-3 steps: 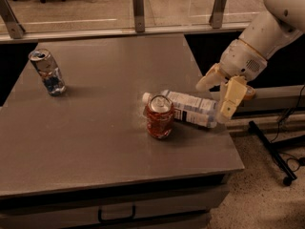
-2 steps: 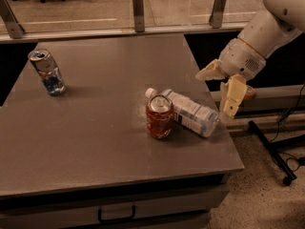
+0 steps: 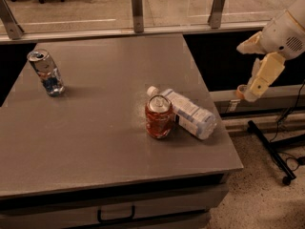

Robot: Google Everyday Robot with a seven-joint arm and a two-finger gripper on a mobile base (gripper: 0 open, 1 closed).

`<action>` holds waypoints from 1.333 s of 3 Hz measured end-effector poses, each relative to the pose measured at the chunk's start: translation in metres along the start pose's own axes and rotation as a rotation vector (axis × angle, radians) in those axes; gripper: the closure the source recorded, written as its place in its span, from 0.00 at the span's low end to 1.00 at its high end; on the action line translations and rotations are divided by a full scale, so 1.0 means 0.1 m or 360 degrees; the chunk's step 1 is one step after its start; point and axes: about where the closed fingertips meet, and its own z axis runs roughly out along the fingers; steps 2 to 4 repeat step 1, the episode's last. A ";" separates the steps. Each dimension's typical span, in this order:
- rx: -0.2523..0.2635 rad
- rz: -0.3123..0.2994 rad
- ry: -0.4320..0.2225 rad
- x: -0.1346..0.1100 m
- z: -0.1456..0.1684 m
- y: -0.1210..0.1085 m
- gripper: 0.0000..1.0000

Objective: Move blue plastic bottle near coke can

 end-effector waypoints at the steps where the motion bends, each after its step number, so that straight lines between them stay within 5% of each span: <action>1: 0.0088 0.0019 0.0008 0.02 -0.07 -0.13 0.00; 4: 0.0088 0.0019 0.0008 0.02 -0.07 -0.13 0.00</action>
Offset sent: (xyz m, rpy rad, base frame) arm 0.0000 0.0000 0.0000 0.0000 0.0000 0.0000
